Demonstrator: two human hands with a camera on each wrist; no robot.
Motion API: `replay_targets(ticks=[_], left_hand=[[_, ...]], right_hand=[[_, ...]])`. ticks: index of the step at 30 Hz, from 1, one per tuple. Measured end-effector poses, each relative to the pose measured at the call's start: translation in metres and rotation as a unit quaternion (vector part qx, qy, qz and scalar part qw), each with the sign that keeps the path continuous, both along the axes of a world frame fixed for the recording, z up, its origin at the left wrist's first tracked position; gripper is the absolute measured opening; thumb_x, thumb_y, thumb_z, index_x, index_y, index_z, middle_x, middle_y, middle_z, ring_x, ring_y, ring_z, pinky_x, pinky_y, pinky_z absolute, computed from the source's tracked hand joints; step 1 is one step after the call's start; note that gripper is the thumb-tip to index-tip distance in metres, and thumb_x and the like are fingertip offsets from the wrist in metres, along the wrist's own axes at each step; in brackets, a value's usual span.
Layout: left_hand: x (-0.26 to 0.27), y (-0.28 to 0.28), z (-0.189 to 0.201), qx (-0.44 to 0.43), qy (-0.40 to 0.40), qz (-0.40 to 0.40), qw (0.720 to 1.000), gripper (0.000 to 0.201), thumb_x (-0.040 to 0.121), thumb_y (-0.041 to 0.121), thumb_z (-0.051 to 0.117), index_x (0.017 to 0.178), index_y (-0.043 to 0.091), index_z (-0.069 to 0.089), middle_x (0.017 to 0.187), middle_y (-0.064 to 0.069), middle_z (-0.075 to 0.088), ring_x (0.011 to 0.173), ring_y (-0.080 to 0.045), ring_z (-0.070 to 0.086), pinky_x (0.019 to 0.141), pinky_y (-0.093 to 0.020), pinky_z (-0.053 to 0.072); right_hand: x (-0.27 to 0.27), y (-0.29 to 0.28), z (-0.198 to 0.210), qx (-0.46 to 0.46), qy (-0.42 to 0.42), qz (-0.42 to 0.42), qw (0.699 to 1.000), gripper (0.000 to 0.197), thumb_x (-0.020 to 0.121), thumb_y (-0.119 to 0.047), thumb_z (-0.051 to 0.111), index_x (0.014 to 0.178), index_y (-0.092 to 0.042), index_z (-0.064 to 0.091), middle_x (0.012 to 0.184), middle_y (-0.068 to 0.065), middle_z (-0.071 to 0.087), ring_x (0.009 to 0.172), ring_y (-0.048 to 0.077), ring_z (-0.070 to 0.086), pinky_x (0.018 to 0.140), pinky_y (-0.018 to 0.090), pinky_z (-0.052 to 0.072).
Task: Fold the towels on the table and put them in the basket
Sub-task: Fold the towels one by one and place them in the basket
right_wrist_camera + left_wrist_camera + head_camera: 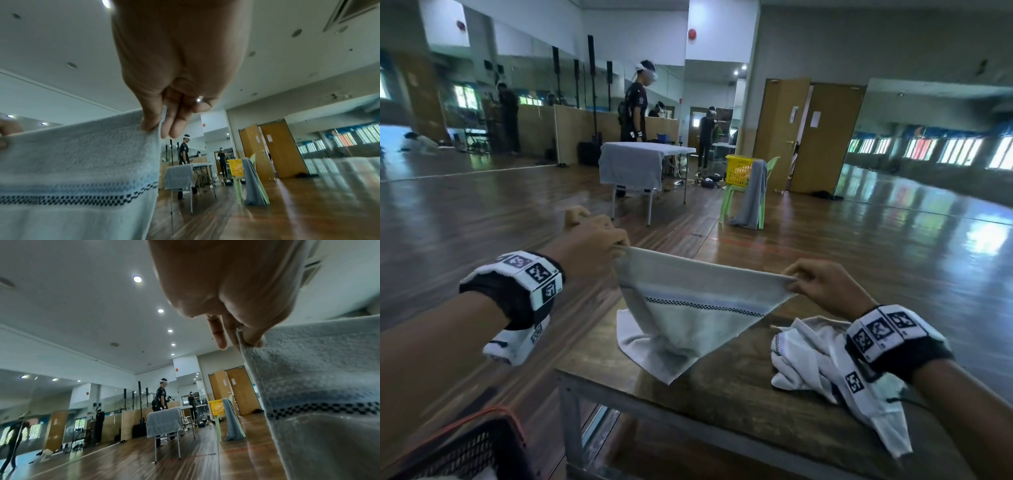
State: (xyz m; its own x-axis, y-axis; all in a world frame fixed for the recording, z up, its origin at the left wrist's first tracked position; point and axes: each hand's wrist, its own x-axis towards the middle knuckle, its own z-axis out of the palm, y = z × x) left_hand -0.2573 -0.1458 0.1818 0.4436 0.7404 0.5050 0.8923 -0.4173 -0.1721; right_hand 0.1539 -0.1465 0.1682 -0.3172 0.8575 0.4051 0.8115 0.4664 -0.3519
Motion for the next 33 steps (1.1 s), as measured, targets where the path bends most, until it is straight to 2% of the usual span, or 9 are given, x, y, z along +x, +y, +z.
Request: replay_targets(ticks=[3, 5, 7, 11, 15, 19, 24, 29, 33], left_hand=[[-0.002, -0.007, 0.032, 0.053, -0.071, 0.016, 0.996, 0.018, 0.088, 0.035, 0.044, 0.075, 0.030, 0.055, 0.066, 0.012, 0.045, 0.074, -0.013, 0.045, 0.076, -0.031, 0.018], [-0.003, -0.012, 0.056, 0.061, -0.108, 0.010, 0.992, 0.013, 0.092, 0.025, 0.052, 0.083, 0.021, 0.062, 0.075, 0.003, 0.055, 0.078, -0.015, 0.049, 0.077, -0.032, 0.025], [-0.005, -0.019, 0.083, 0.075, -0.153, -0.018, 0.985, 0.010, 0.090, 0.017, 0.055, 0.089, 0.011, 0.064, 0.079, -0.004, 0.062, 0.073, -0.020, 0.057, 0.066, -0.028, 0.035], [-0.007, -0.043, 0.134, 0.090, -0.221, -0.033, 0.970, 0.008, 0.090, 0.013, 0.057, 0.092, 0.007, 0.062, 0.070, 0.010, 0.055, 0.061, -0.005, 0.053, 0.050, -0.011, 0.035], [-0.008, -0.069, 0.183, 0.053, -0.296, -0.071, 0.951, 0.015, 0.090, 0.018, 0.055, 0.095, 0.005, 0.060, 0.085, -0.007, 0.062, 0.077, -0.025, 0.061, 0.067, -0.036, 0.053], [-0.006, -0.084, 0.228, 0.100, -0.307, -0.073, 0.944, 0.022, 0.091, 0.025, 0.055, 0.101, 0.008, 0.063, 0.096, -0.010, 0.066, 0.086, -0.025, 0.062, 0.068, -0.028, 0.047], [-0.002, -0.085, 0.268, 0.104, -0.362, -0.081, 0.923, 0.023, 0.088, 0.039, 0.059, 0.101, 0.021, 0.066, 0.099, -0.007, 0.069, 0.092, -0.031, 0.065, 0.073, -0.034, 0.049], [0.009, -0.058, 0.267, 0.022, -0.318, -0.065, 0.946, 0.007, 0.090, 0.023, 0.057, 0.089, 0.017, 0.061, 0.092, -0.004, 0.063, 0.087, -0.022, 0.060, 0.074, -0.031, 0.053], [0.013, -0.021, 0.215, -0.089, -0.164, 0.002, 0.982, 0.013, 0.090, 0.013, 0.055, 0.080, 0.021, 0.055, 0.086, -0.001, 0.060, 0.076, -0.014, 0.057, 0.062, -0.018, 0.049]], right_hand=[[0.000, -0.007, 0.050, 0.049, 0.010, 0.004, 0.999, 0.009, 0.079, -0.012, 0.070, 0.079, -0.018, 0.064, 0.074, -0.008, 0.064, 0.071, 0.005, 0.059, 0.063, 0.019, 0.043], [0.000, -0.013, 0.082, 0.082, 0.015, 0.007, 0.997, 0.005, 0.081, -0.012, 0.069, 0.079, -0.016, 0.065, 0.074, -0.009, 0.064, 0.072, 0.004, 0.059, 0.063, 0.019, 0.044], [0.000, -0.021, 0.112, 0.114, 0.018, 0.013, 0.993, 0.001, 0.083, -0.011, 0.067, 0.082, -0.011, 0.066, 0.076, -0.006, 0.064, 0.072, 0.007, 0.060, 0.063, 0.020, 0.045], [-0.004, -0.040, 0.169, 0.147, 0.012, 0.026, 0.989, 0.004, 0.087, -0.012, 0.061, 0.086, -0.015, 0.063, 0.079, -0.008, 0.061, 0.075, 0.006, 0.058, 0.063, 0.018, 0.042], [-0.003, -0.063, 0.219, 0.166, 0.055, 0.033, 0.984, 0.005, 0.087, -0.010, 0.060, 0.090, -0.015, 0.061, 0.083, -0.005, 0.062, 0.075, 0.002, 0.060, 0.062, 0.012, 0.044], [0.000, -0.083, 0.256, 0.188, 0.142, 0.054, 0.970, 0.008, 0.087, -0.011, 0.060, 0.095, -0.012, 0.063, 0.082, -0.005, 0.063, 0.065, -0.013, 0.057, 0.060, 0.001, 0.042], [0.004, -0.093, 0.289, 0.212, 0.227, 0.078, 0.947, 0.010, 0.089, -0.009, 0.056, 0.087, -0.016, 0.062, 0.074, -0.011, 0.062, 0.058, -0.012, 0.054, 0.057, 0.002, 0.042], [0.006, -0.066, 0.286, 0.209, 0.217, 0.040, 0.953, 0.010, 0.090, -0.006, 0.055, 0.091, -0.013, 0.062, 0.073, -0.009, 0.063, 0.059, -0.010, 0.056, 0.055, 0.003, 0.041], [0.010, -0.023, 0.236, 0.063, 0.027, -0.028, 0.997, 0.010, 0.090, -0.010, 0.055, 0.088, -0.018, 0.061, 0.084, -0.002, 0.062, 0.077, 0.012, 0.060, 0.067, 0.019, 0.046]])
